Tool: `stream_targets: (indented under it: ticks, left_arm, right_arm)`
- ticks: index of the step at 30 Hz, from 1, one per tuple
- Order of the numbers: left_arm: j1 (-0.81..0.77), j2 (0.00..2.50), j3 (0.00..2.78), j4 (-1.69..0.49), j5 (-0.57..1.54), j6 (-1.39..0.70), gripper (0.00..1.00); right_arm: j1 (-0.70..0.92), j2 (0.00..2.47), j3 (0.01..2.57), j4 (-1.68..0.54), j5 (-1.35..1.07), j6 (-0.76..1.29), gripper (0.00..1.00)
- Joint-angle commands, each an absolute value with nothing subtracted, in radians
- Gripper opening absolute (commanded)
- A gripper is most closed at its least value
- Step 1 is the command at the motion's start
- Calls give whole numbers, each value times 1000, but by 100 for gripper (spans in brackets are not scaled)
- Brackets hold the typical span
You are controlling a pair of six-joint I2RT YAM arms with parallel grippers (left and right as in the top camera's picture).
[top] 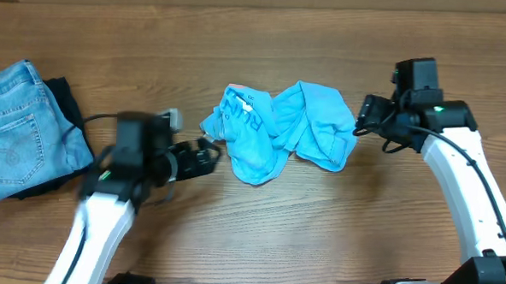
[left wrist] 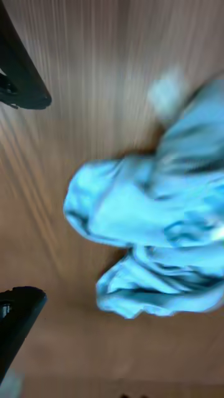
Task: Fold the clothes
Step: 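Drag the T-shirt to table center with the right gripper, then grasp the T-shirt's left end with the left gripper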
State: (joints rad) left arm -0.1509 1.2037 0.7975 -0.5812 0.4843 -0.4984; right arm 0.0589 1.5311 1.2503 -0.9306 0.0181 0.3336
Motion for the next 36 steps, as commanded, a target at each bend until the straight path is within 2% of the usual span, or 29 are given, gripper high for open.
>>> stream_targets:
  ticks: [1, 5, 11, 12, 13, 14, 15, 16, 20, 21, 22, 26, 27, 32, 33, 35, 36]
  left_arm:
    - [-261, 1420, 803, -479, 596, -662, 92]
    - [-365, 1642, 803, -310, 588, -817, 87]
    - [-381, 1726, 803, -257, 536, -824, 85]
    - [-381, 1726, 803, -257, 521, -824, 82]
    - [-381, 1726, 803, -257, 516, -830, 77]
    - [-381, 1726, 803, -257, 514, -839, 64]
    - [-381, 1726, 803, -256, 513, -839, 44]
    - [-381, 1726, 803, -253, 507, -839, 33]
    - [-381, 1726, 803, -252, 467, -838, 5]
    - [-380, 1726, 803, -249, 463, -838, 5]
    - [-380, 1726, 803, -246, 465, -838, 13]
    - [-381, 1726, 803, -324, 519, -839, 63]
    - [-380, 1726, 803, -345, 488, -847, 68]
    - [-383, 1726, 804, -366, 399, -929, 67]
    - [-379, 1726, 804, -366, 394, -929, 60]
    - [-366, 1721, 804, -370, 389, -928, 56]
    - [-366, 1718, 804, -369, 389, -925, 60]
  right_arm:
    - [6, 1532, 1248, -941, 22, 345, 78]
    - [-15, 1532, 1248, -950, 22, 345, 78]
    - [-15, 1532, 1248, -952, 22, 341, 79]
    - [-15, 1532, 1248, -952, 22, 341, 79]
    - [-15, 1532, 1248, -952, 22, 341, 79]
    - [-15, 1532, 1248, -952, 22, 341, 79]
    - [-15, 1532, 1248, -952, 22, 341, 79]
    - [-15, 1532, 1248, -952, 22, 341, 79]
    - [-15, 1532, 1248, -953, 22, 341, 79]
    - [-15, 1532, 1248, -953, 22, 341, 79]
    - [-15, 1532, 1248, -957, 22, 341, 79]
    - [-15, 1532, 1248, -956, 22, 341, 80]
    - [-15, 1532, 1248, -956, 22, 341, 80]
    - [-15, 1532, 1248, -957, 22, 341, 80]
    - [-15, 1532, 1248, -957, 22, 341, 80]
    - [-15, 1532, 1248, -957, 22, 341, 80]
    - [-15, 1532, 1248, -957, 22, 341, 80]
